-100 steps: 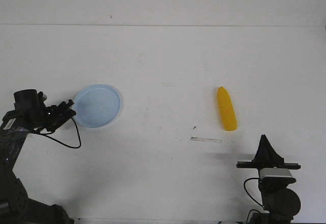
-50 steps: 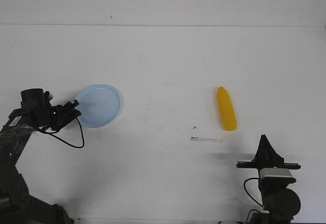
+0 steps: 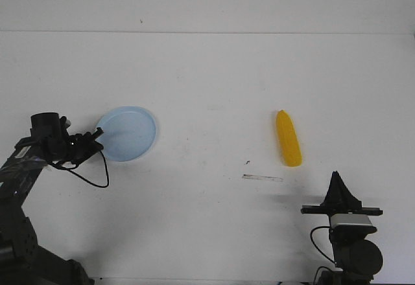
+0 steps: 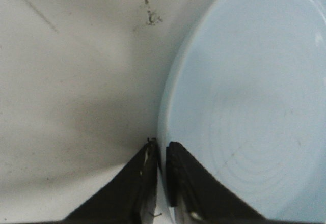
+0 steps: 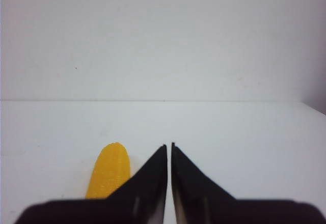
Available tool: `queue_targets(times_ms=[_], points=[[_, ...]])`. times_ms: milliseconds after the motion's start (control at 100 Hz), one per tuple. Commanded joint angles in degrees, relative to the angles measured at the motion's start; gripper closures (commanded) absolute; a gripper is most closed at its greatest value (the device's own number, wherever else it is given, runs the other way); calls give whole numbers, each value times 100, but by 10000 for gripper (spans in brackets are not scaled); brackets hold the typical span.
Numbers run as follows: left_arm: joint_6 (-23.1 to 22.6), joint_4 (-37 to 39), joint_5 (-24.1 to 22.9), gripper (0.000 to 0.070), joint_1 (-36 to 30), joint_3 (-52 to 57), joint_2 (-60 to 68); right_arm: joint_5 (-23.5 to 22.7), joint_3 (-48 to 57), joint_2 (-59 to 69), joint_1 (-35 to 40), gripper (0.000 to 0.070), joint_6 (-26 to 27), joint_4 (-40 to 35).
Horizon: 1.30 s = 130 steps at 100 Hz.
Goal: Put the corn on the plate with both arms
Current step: 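Push the blue plate with the left gripper toward the corn, then withdraw the left gripper from the plate back to rest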
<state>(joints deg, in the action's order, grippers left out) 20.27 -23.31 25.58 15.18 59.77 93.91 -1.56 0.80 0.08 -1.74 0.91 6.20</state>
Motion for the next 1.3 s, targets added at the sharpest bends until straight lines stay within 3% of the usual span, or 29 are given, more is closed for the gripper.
queue_targets(times_ms=[0, 90, 290, 540, 770, 1040, 1150, 1290], points=[[184, -17, 195, 700, 7, 87, 94, 4, -7, 0, -11, 689, 74, 61], [190, -20, 501, 700, -22, 144, 55, 4, -7, 0, -11, 689, 74, 61], [203, -52, 516, 700, -535, 378, -149, 4, -7, 0, -11, 689, 74, 61], [411, 83, 297, 699, -2094, 409, -142, 4, -7, 0, -11, 689, 74, 61], [859, 743, 118, 699, -3368, 407, 173, 4, -7, 0, -11, 689, 74, 61], [940, 802, 66, 686, -3582, 409, 439, 4, -7, 0, -11, 689, 74, 61], [938, 802, -48, 571, -3582, 407, 437, 4, -7, 0, -11, 689, 74, 61], [927, 798, -46, 570, -3580, 407, 420, 4, -7, 0, -11, 689, 74, 61]])
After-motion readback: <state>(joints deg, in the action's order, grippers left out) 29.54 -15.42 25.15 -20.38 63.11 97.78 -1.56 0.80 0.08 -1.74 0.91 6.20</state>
